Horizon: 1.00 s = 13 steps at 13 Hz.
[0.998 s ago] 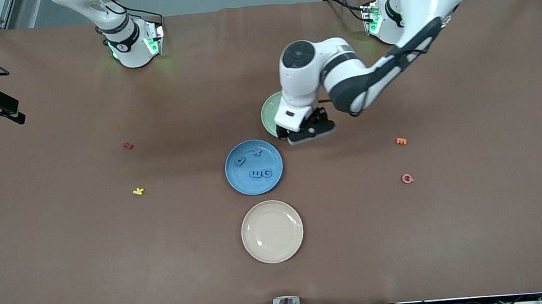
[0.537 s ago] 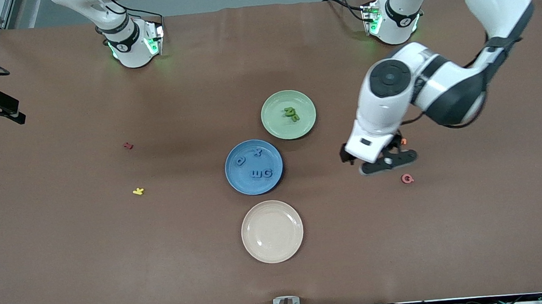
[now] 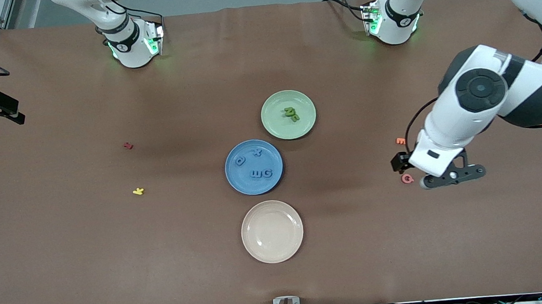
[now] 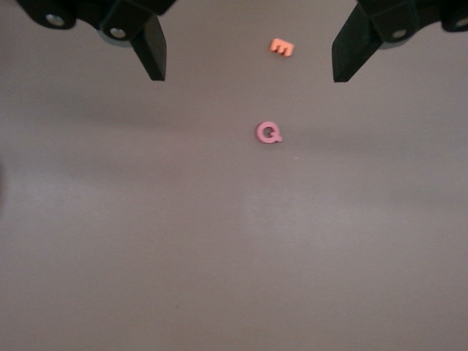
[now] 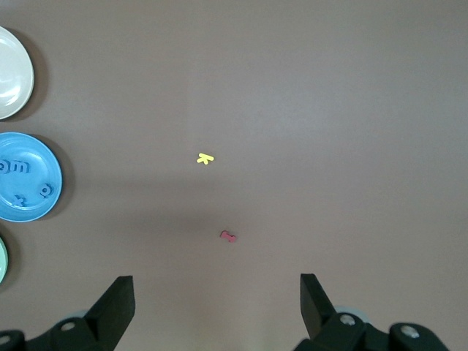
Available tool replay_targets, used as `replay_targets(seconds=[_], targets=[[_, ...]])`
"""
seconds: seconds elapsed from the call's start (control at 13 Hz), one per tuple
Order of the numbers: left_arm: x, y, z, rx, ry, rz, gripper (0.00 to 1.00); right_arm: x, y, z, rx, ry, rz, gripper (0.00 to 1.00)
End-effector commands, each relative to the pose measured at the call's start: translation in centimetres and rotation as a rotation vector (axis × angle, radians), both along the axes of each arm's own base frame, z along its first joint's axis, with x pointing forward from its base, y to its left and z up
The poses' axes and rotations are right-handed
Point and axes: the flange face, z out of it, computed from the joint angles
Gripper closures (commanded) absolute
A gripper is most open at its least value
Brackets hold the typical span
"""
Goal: Sort letters by color into matching plates
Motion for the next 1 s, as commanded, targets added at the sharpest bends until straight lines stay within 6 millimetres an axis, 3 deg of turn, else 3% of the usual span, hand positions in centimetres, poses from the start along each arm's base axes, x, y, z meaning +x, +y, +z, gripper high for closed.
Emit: replay_targets(seconds=[0.0,0.61,0.92], targets=[[-0.2,0.5,1.7,0.017,0.029,-0.018,0.00,0.4,0.0,-0.1,-0.015,0.004,0.008,0.00],[0.1,1.6,2.8,0.042,0.055,-0.015,0.00,0.5,0.0,-0.4,-0.018,0.010,0.010,0.00],[0.1,2.8,4.7,0.033,0.086,-0.018,0.00,0.5,-0.3,-0.3,-0.018,0.009,-0.004,0.00]])
